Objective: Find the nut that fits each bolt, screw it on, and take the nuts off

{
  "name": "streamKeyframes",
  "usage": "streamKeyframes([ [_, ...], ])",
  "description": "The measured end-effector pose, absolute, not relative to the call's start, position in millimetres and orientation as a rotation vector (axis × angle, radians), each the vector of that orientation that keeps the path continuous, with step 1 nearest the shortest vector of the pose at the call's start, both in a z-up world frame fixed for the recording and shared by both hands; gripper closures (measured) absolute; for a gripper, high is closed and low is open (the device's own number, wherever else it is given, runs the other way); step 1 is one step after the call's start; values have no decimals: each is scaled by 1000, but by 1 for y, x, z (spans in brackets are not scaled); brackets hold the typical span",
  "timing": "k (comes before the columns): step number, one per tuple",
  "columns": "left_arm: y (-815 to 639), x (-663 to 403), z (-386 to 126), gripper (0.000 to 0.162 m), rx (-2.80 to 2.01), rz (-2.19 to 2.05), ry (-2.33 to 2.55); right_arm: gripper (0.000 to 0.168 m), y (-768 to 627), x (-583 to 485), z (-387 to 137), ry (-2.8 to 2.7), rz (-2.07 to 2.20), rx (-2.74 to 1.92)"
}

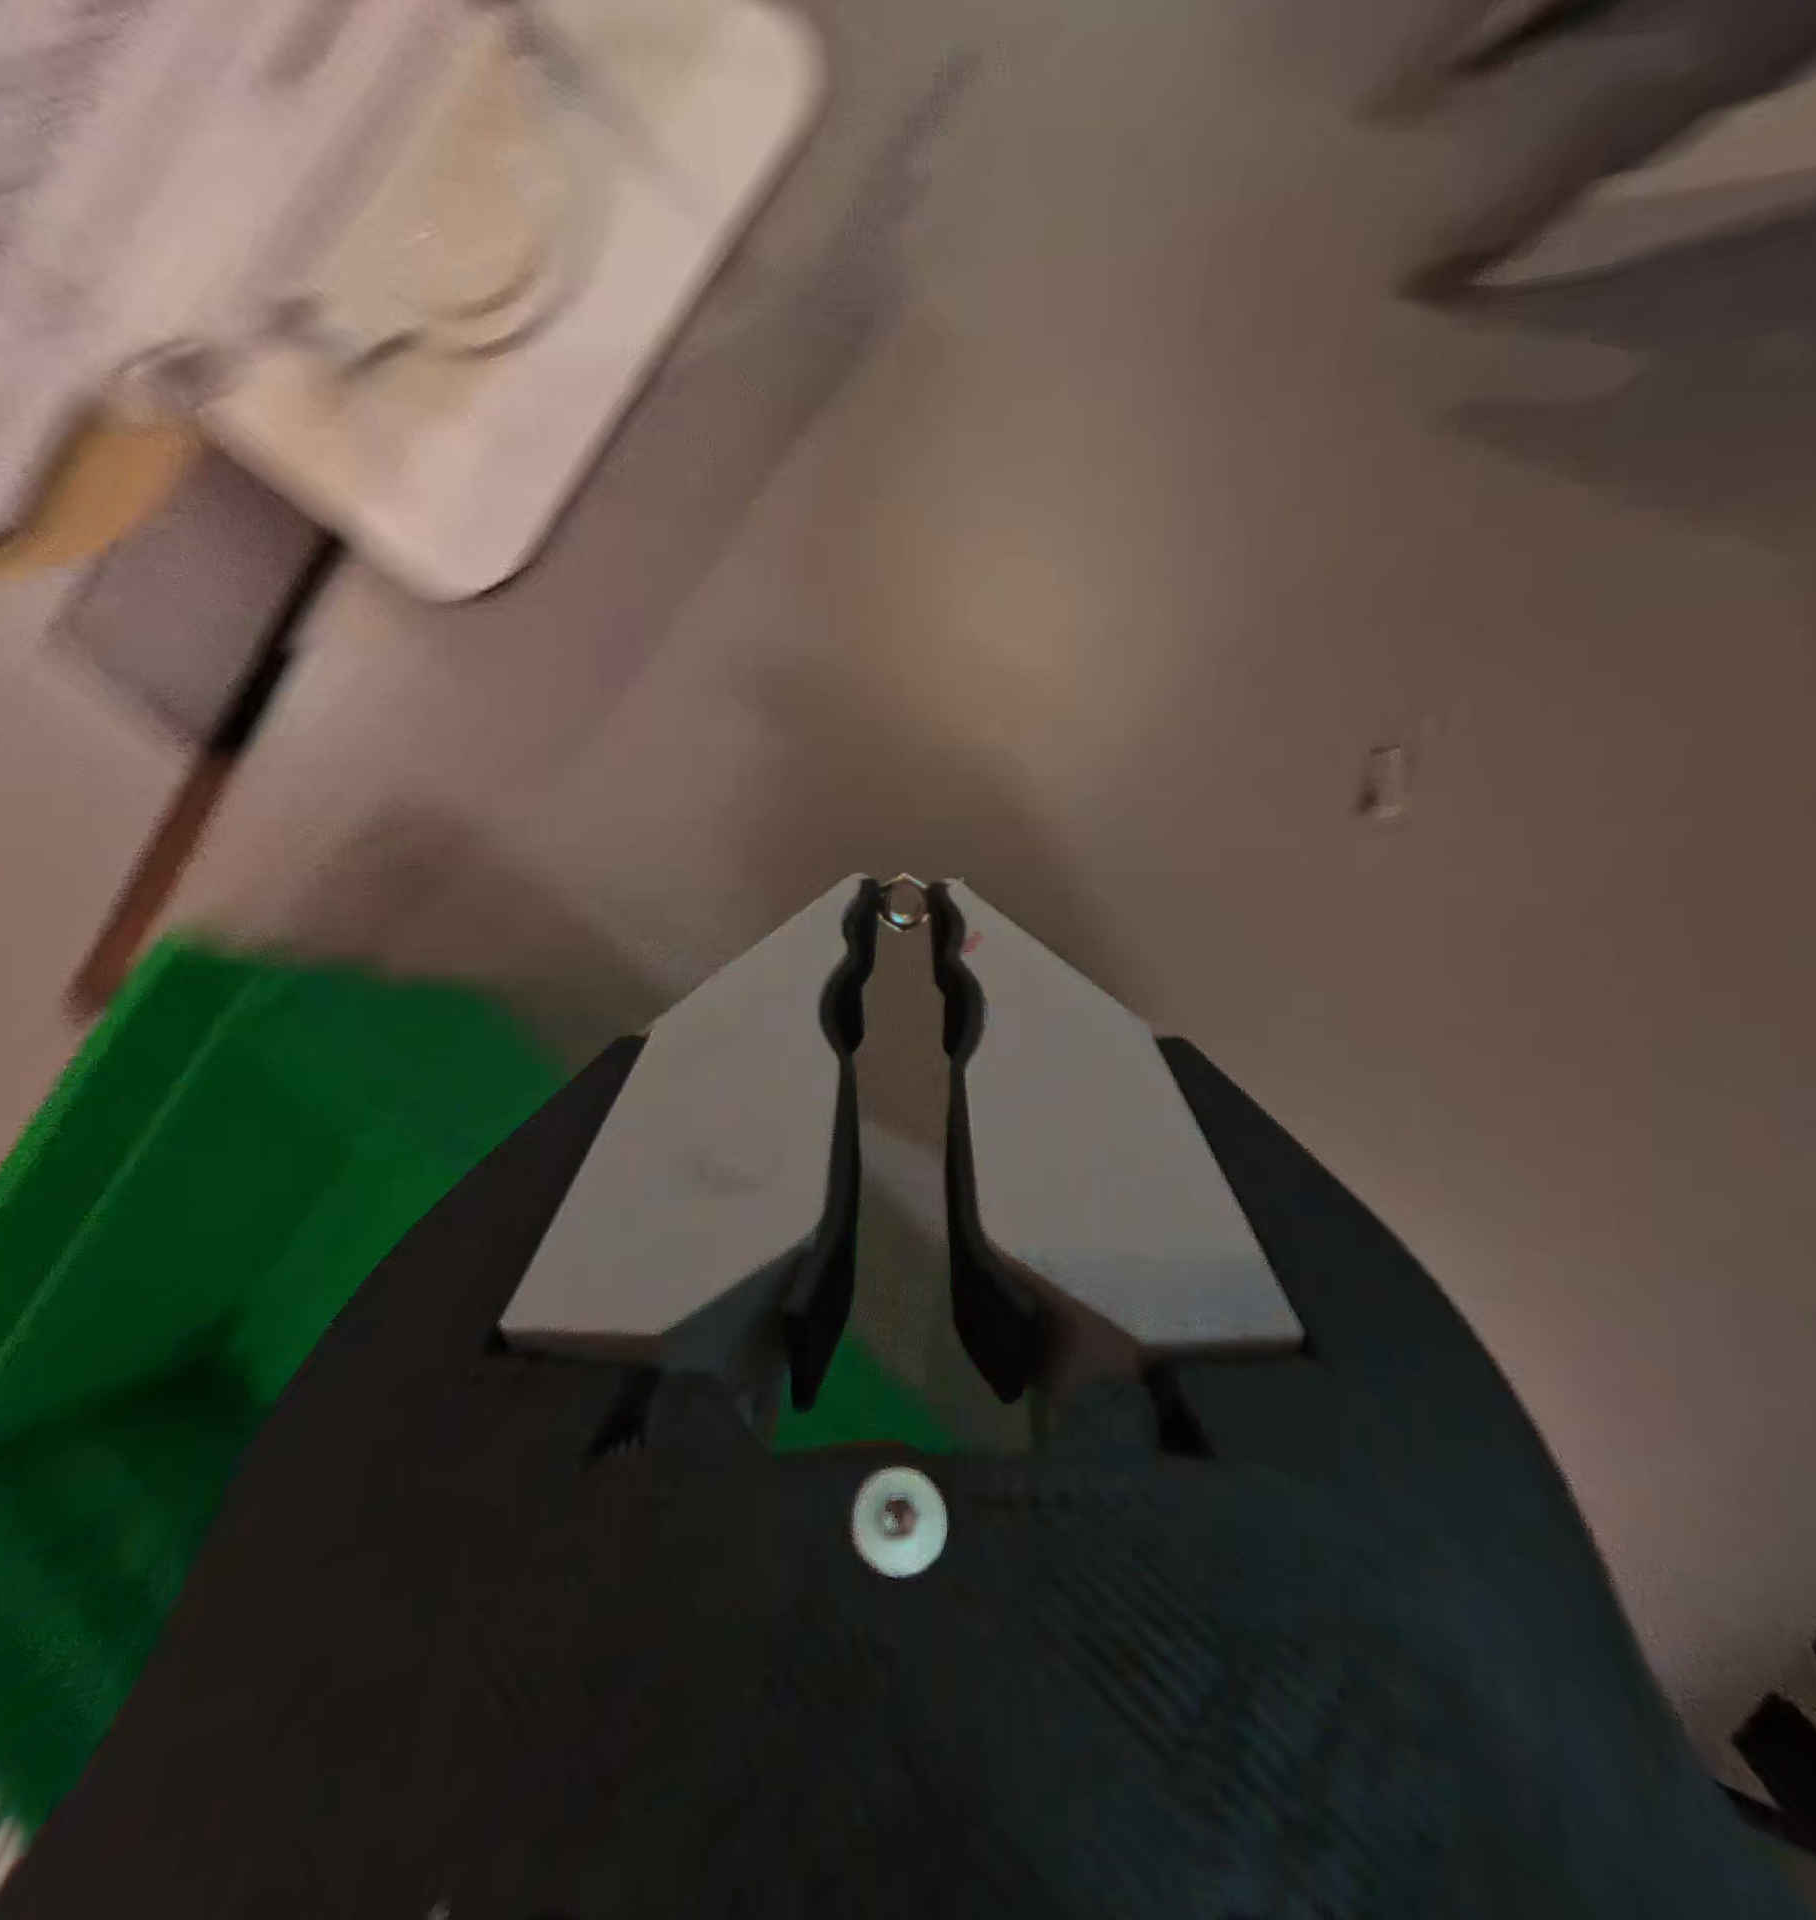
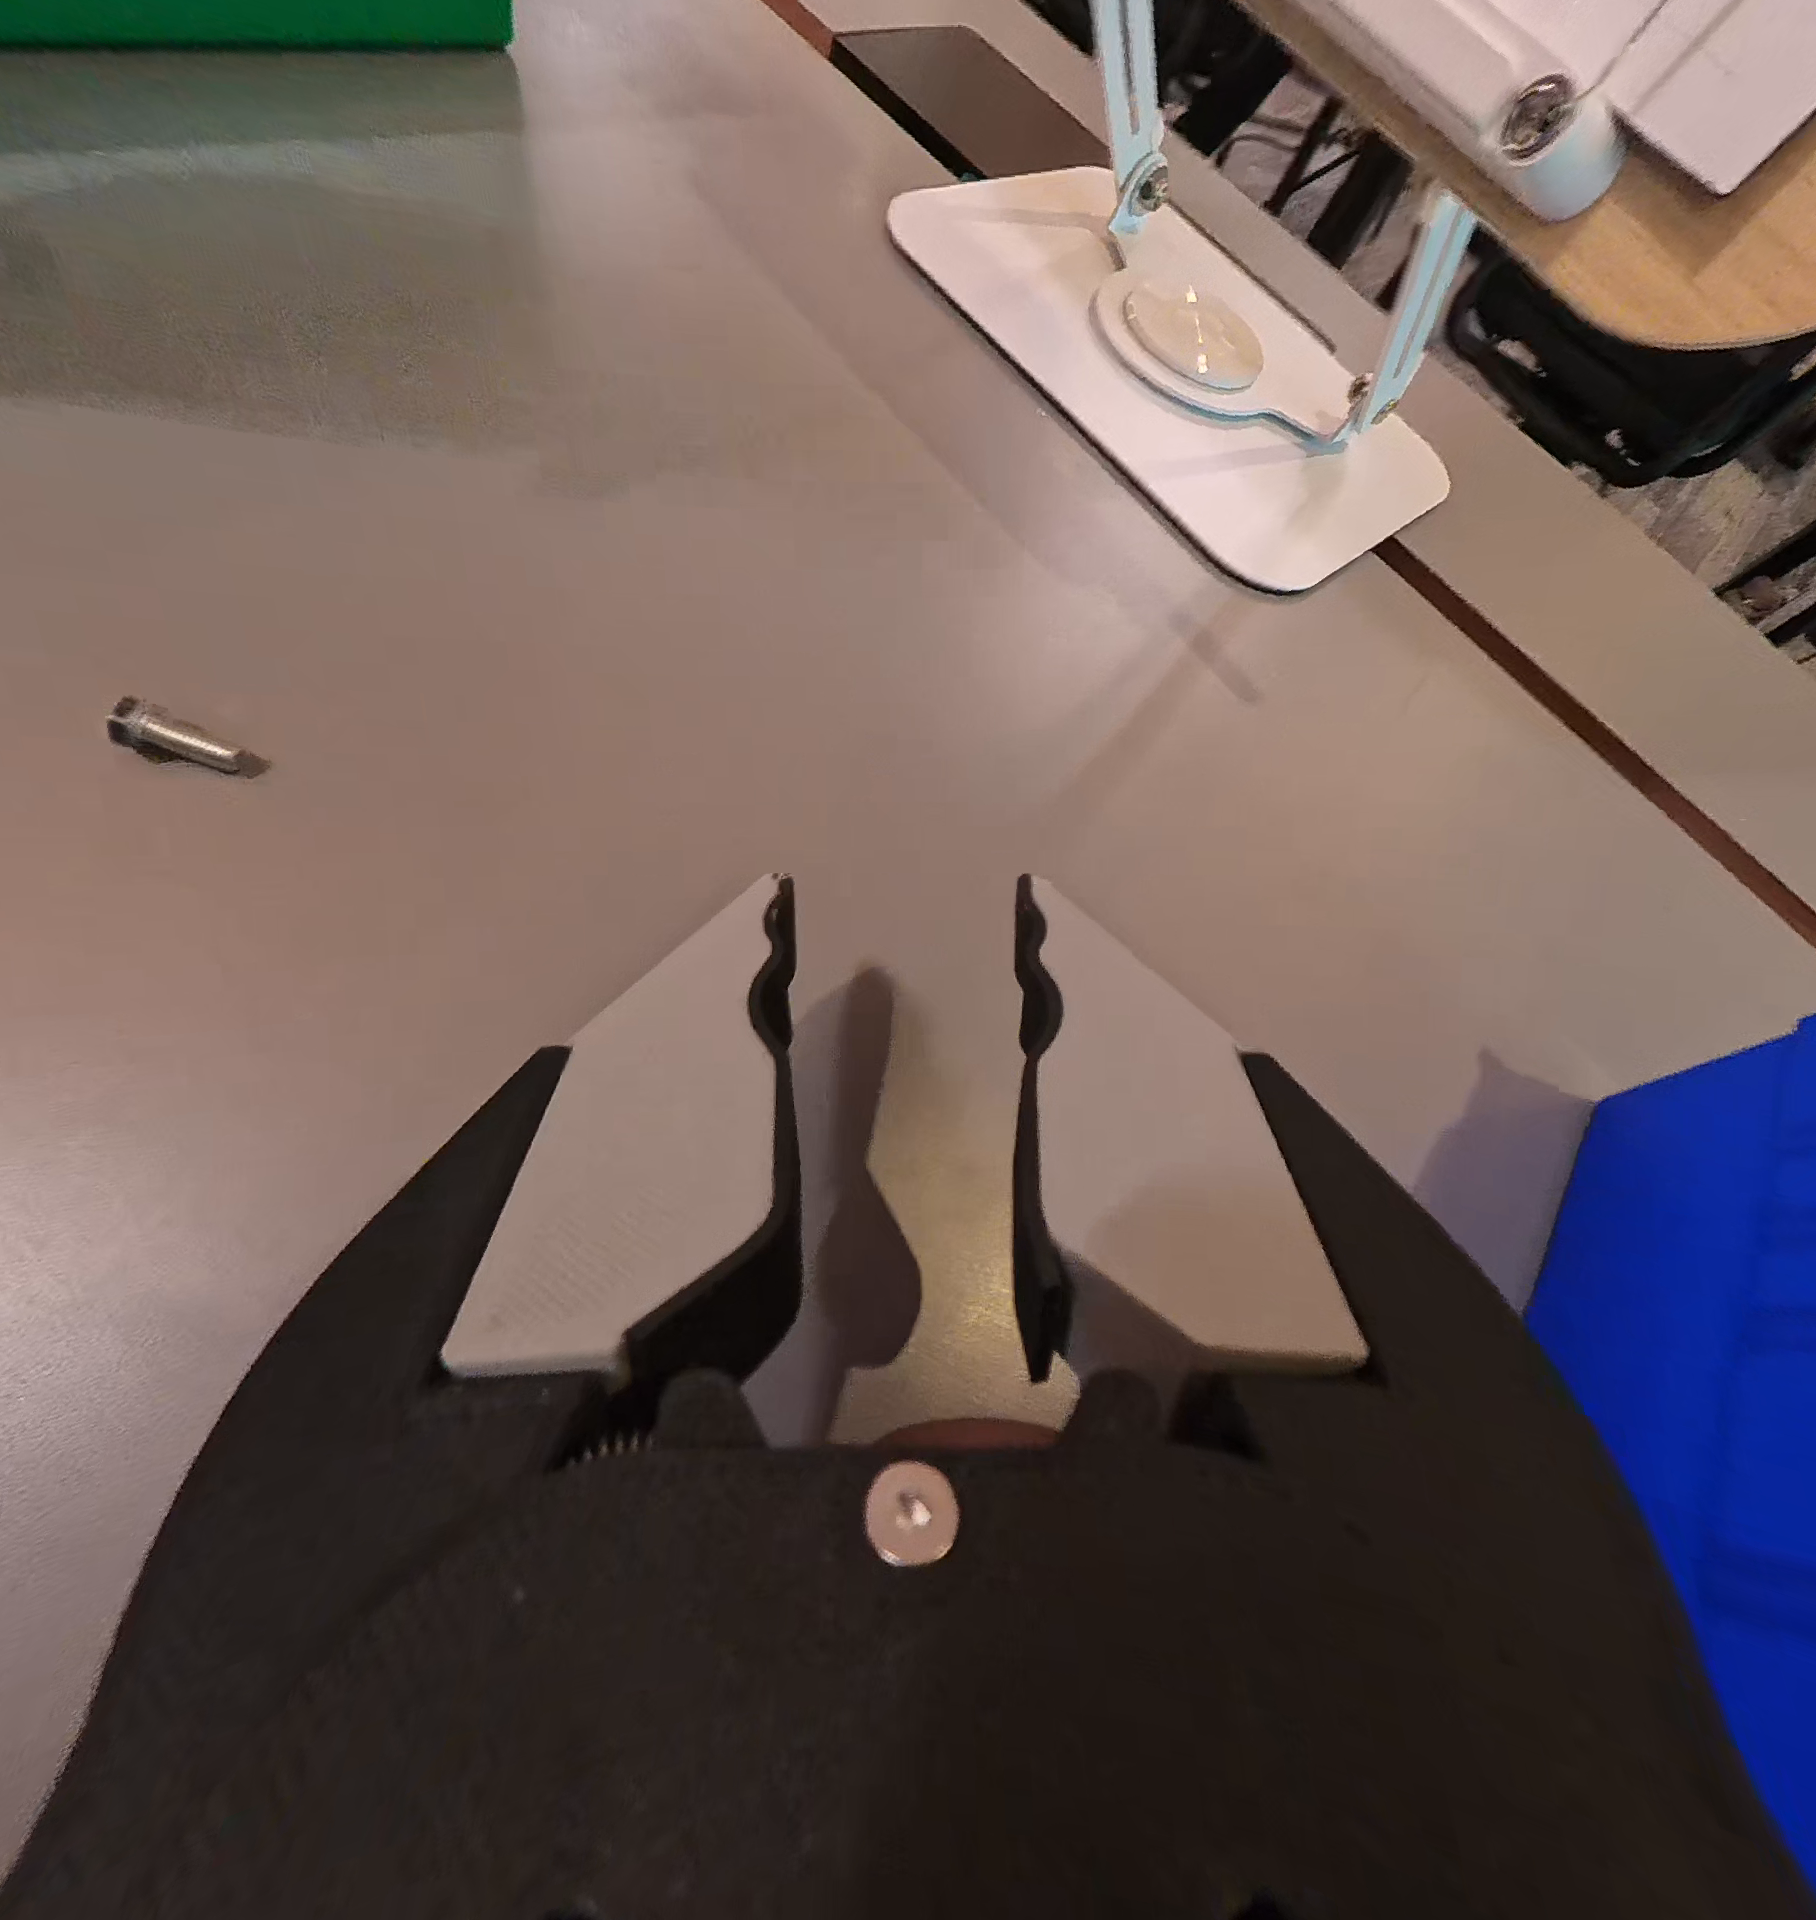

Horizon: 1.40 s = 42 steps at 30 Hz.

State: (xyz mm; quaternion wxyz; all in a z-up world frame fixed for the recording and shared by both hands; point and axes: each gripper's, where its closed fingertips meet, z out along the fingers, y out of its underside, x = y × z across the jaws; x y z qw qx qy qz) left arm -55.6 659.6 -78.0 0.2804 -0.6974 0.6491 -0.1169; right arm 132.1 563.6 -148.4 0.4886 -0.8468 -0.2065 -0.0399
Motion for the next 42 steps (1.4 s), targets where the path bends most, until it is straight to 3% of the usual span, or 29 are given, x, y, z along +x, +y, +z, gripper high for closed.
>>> streamKeyframes([
  [5, 569, 32, -138, 154, -1782, -596, 1996, 131, 565, 146, -134, -401, -36, -2004],
  [12, 531, 62, -189, 154, -1793, -569, 2108, 130, 564, 146, -131, -395, -10, -2002],
  [15, 523, 63, -188, 152, -1814, -632, 2093, 130, 563, 141, -128, -425, -31, -1990],
  [19, 535, 51, -178, 138, -1826, -605, 2035, 130, 561, 134, -127, -459, -26, -1979],
  [25, 558, 18, -143, 134, -1811, -883, 1843, 130, 548, 89, -125, -650, 200, -1905],
  [42, 608, -24, -180, 135, -1931, -936, 1697, 147, 546, 0, -175, -1292, 389, -1960],
])
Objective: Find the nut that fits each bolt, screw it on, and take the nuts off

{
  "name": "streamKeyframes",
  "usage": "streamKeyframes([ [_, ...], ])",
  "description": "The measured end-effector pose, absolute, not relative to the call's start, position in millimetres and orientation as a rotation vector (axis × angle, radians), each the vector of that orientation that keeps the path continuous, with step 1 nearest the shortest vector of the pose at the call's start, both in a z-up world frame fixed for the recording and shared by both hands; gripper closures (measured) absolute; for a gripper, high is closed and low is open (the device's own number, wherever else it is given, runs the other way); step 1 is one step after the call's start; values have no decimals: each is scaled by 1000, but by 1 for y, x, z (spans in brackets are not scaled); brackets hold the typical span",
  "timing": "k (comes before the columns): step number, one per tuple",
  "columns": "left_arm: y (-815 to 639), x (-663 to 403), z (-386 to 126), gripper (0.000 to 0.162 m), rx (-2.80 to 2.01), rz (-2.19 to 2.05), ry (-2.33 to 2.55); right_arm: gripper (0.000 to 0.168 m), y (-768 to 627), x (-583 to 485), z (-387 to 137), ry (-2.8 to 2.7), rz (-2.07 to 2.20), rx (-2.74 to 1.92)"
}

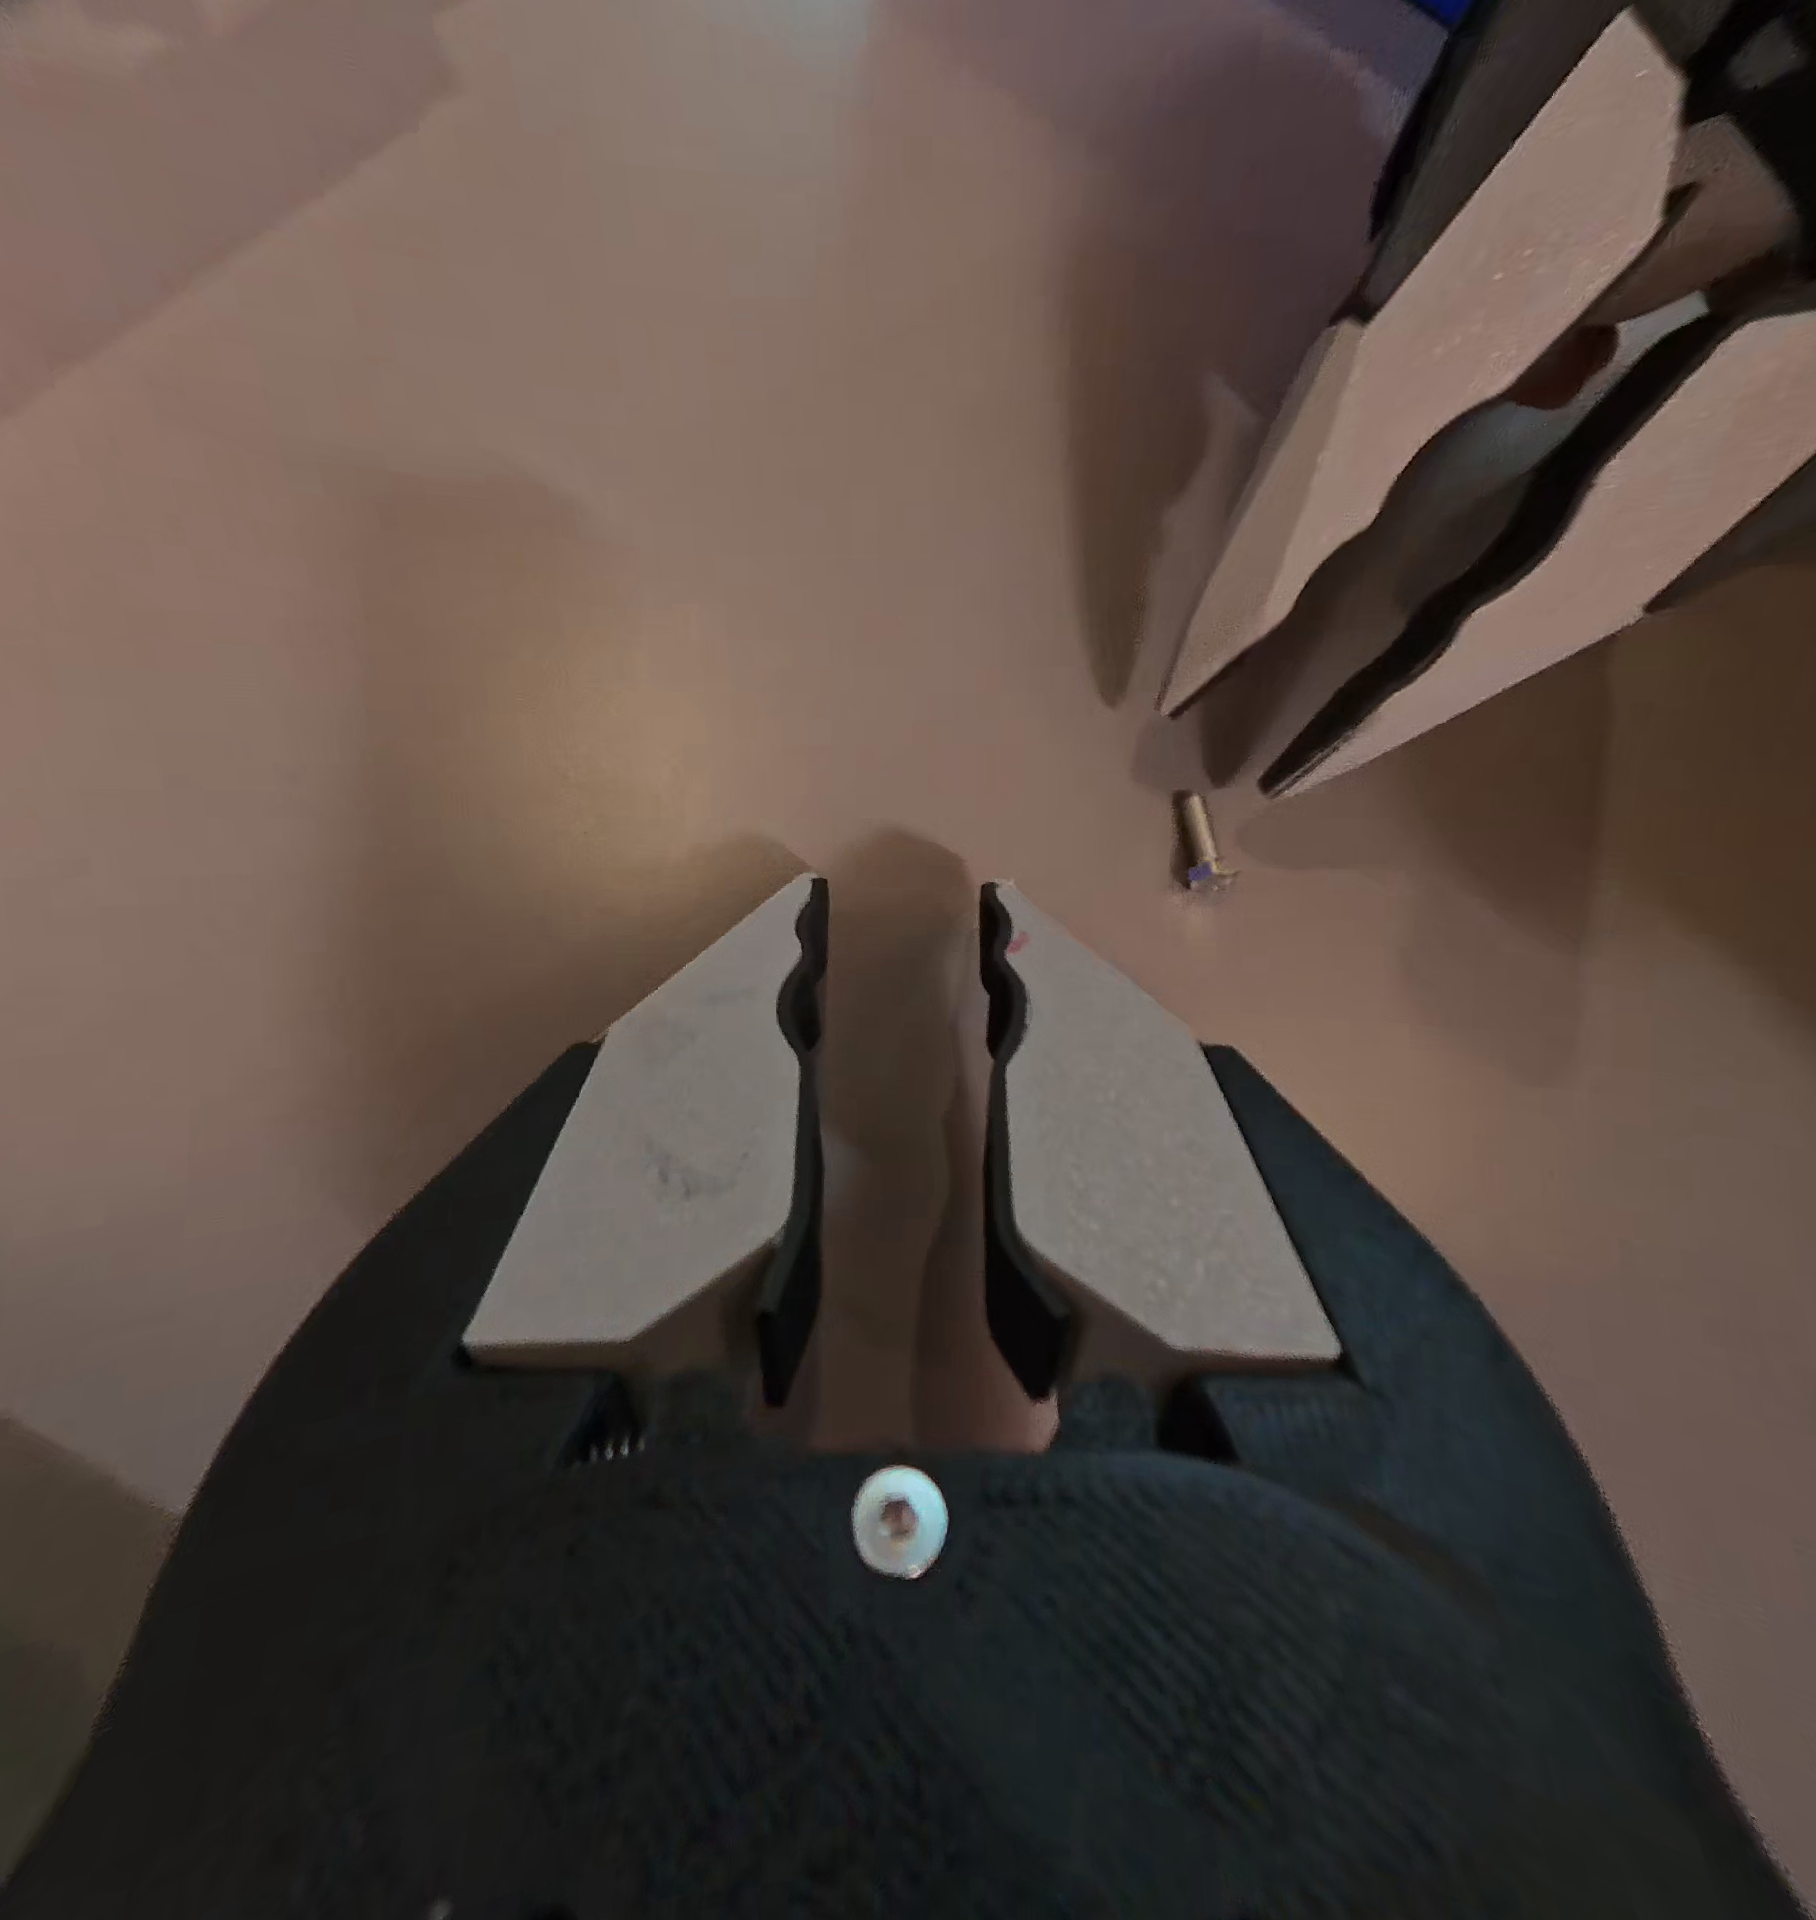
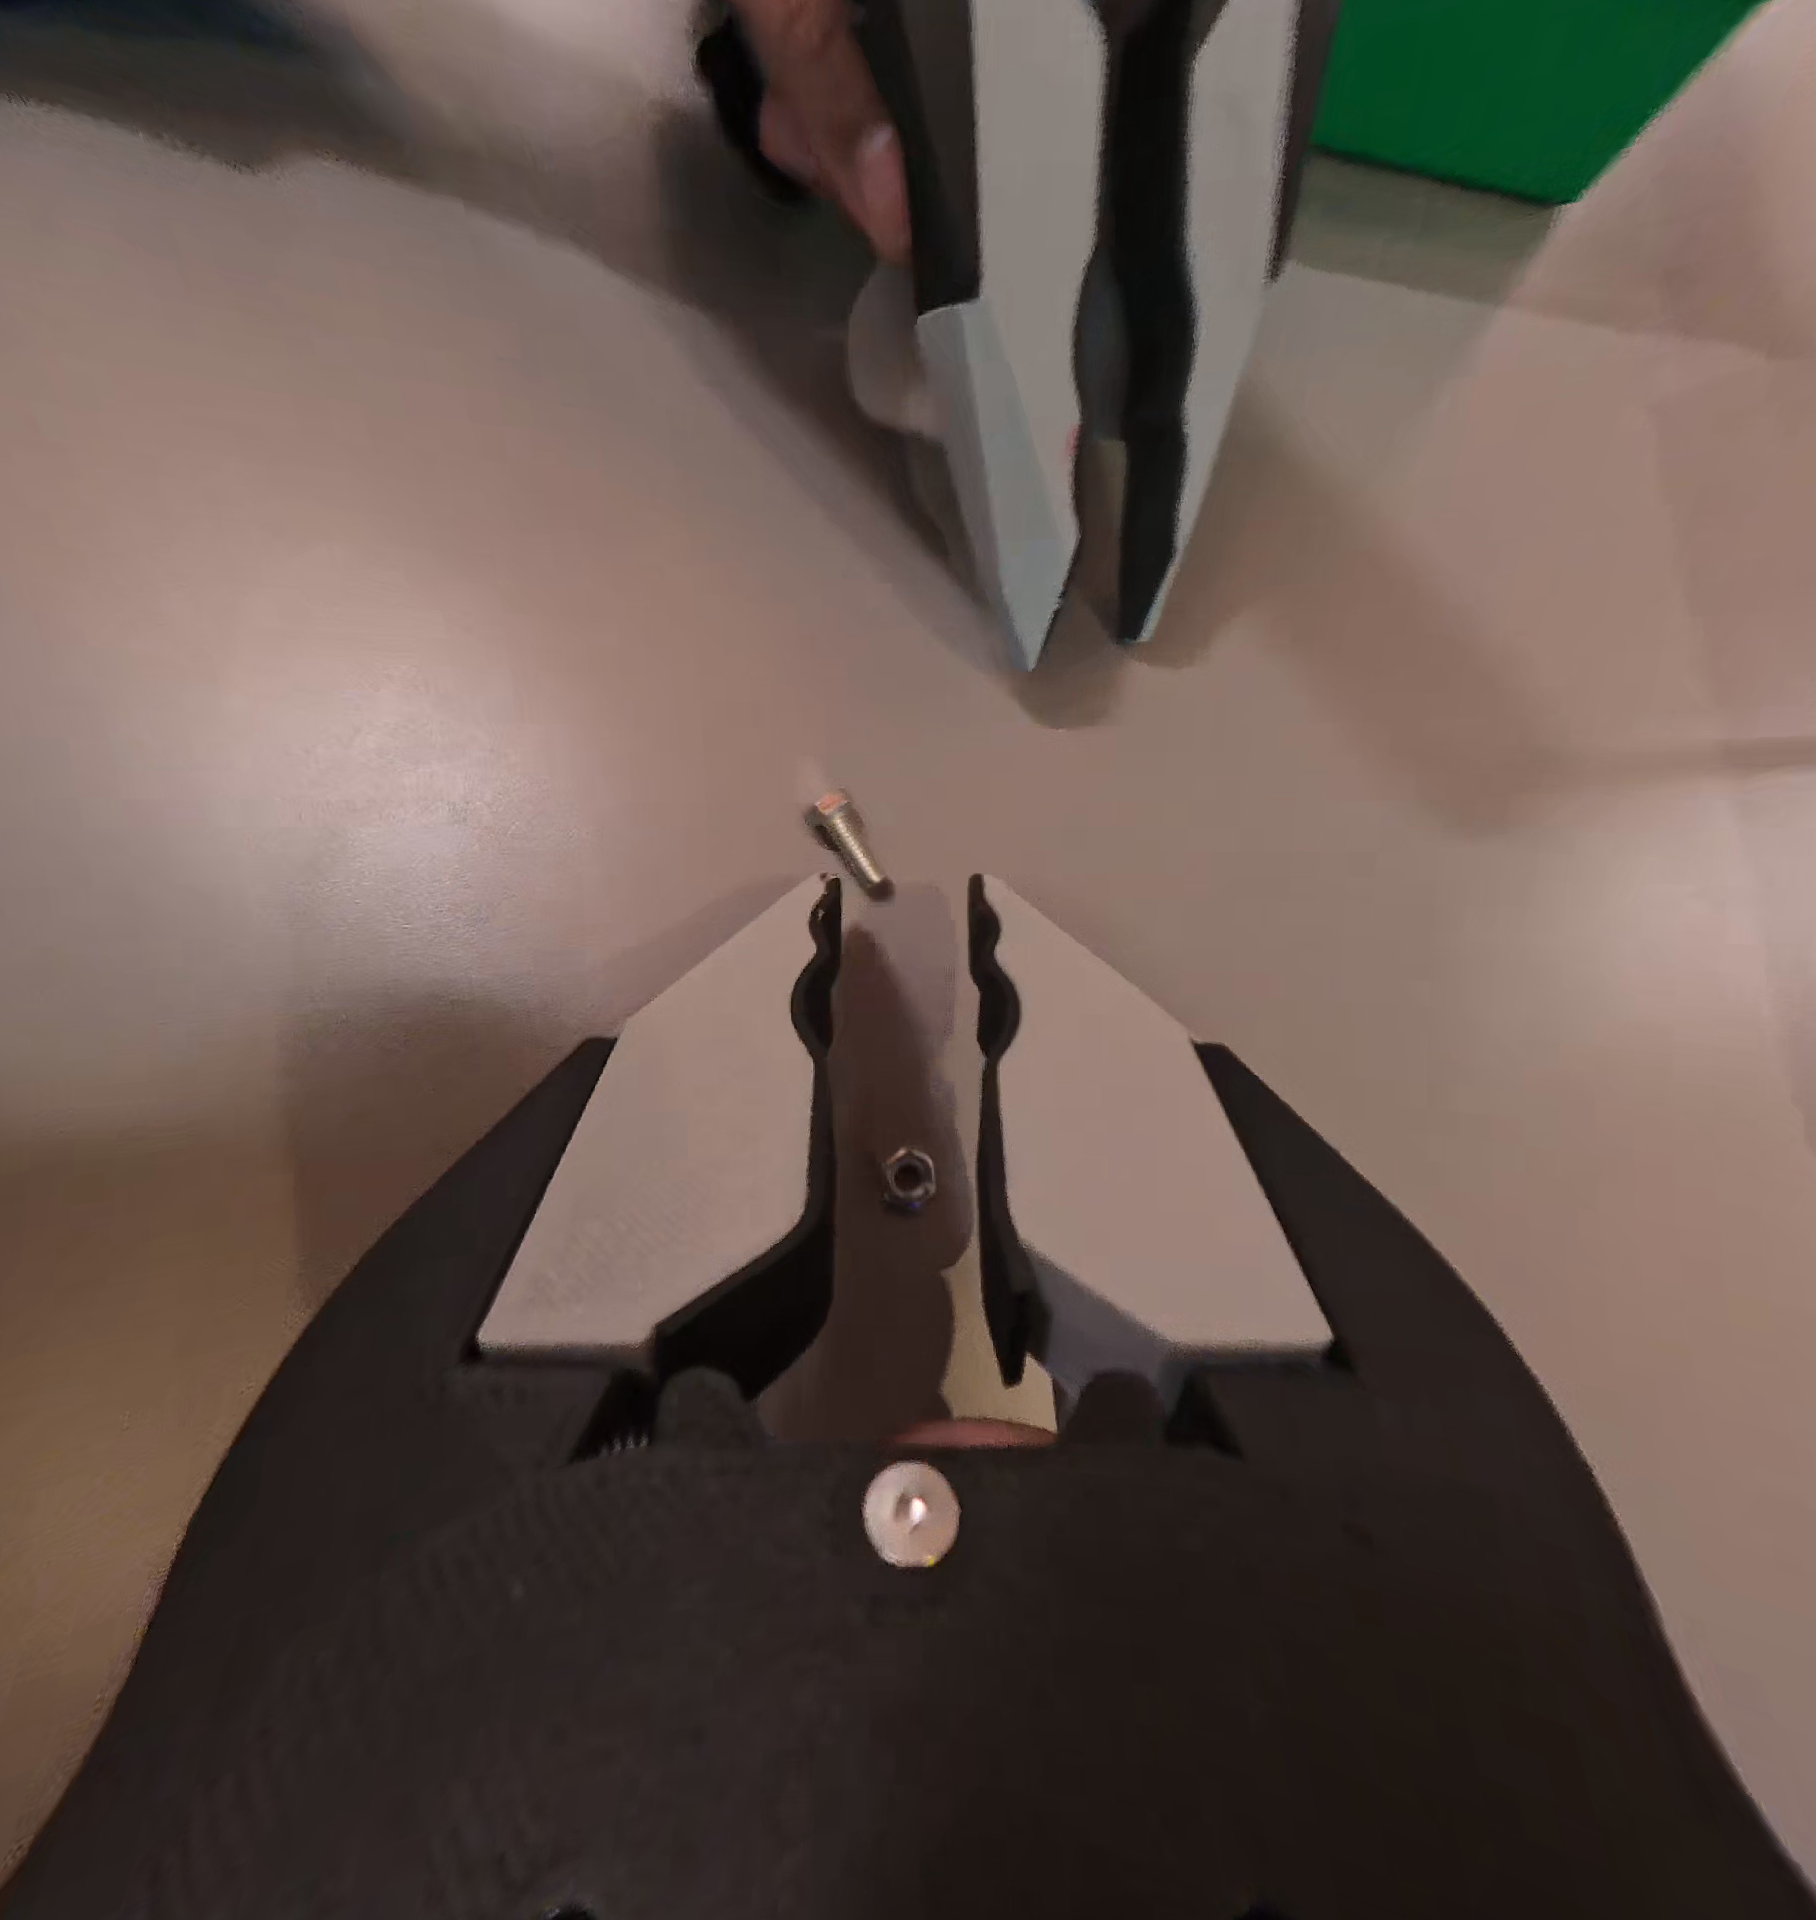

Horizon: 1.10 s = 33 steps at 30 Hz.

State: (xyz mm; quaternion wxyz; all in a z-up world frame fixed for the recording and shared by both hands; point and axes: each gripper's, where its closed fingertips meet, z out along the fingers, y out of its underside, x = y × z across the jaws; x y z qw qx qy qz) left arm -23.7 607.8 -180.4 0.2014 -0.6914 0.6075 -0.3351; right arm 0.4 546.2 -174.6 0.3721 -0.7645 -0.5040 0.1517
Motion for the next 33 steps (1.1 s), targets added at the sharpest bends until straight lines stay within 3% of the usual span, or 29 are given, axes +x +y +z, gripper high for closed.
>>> streamKeyframes([
  [5, 599, -33, -182, 135, -1922, -924, 1781, 165, 539, -11, -187, -1393, 467, -1949],
  [14, 552, -29, -174, 136, -1784, -1072, 1971, 166, 542, 1, -175, -1275, 435, -1942],
  [26, 531, 6, -179, 137, -1594, -948, 1988, 166, 538, 3, -153, -1220, 449, -1906],
  [33, 534, 10, -170, 153, -1540, -935, 1937, 166, 540, 4, -144, -1189, 455, -1887],
])
